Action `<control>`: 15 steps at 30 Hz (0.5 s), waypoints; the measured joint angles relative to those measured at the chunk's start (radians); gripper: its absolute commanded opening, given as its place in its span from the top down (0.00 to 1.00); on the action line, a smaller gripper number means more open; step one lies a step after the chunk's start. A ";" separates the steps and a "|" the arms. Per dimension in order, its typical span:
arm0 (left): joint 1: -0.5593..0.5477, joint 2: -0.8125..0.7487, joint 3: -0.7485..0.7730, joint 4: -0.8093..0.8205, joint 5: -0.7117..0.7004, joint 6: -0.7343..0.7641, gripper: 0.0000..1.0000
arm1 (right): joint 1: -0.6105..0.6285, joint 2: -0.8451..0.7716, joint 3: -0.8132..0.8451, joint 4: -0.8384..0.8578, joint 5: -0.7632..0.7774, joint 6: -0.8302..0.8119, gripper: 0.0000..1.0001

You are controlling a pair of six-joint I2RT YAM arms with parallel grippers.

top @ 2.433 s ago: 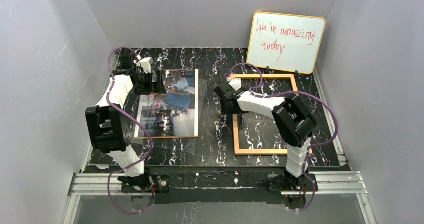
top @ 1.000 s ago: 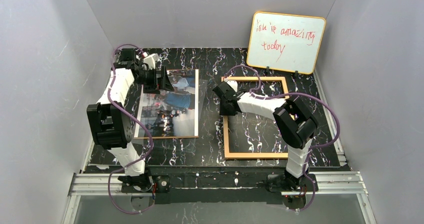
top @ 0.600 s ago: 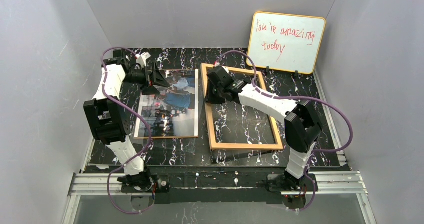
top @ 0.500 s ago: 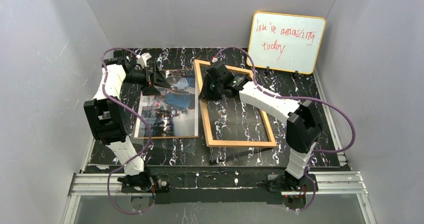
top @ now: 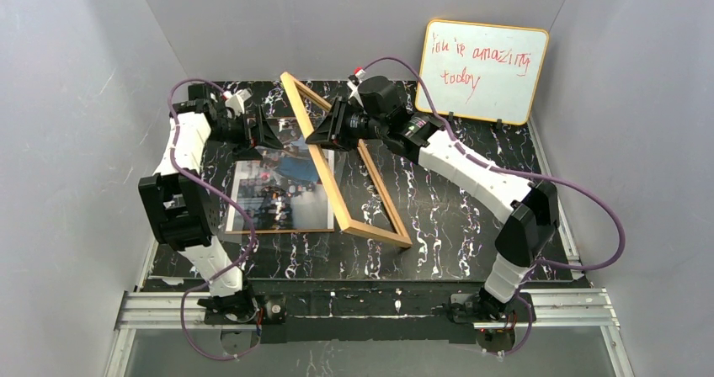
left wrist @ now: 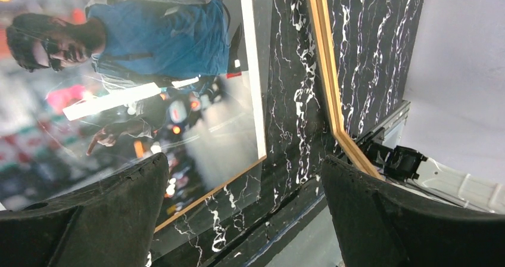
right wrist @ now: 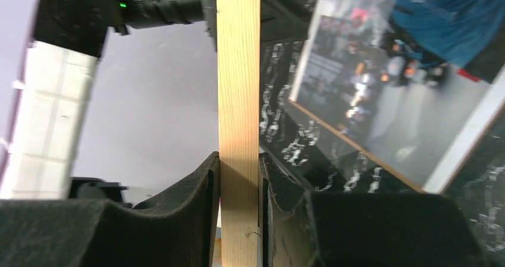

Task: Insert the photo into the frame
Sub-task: Turn over the photo frame at the center of the board.

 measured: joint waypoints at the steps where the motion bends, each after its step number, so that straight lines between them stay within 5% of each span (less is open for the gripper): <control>1: 0.000 -0.008 -0.002 0.005 -0.006 -0.001 0.02 | -0.001 -0.004 0.000 0.014 -0.008 0.015 0.99; 8: -0.031 -0.058 -0.003 0.080 -0.061 -0.069 0.02 | -0.053 -0.076 -0.076 0.166 -0.078 0.167 0.99; 15: -0.214 -0.071 0.078 0.169 -0.180 -0.161 0.02 | -0.172 -0.221 -0.382 0.423 -0.135 0.357 0.99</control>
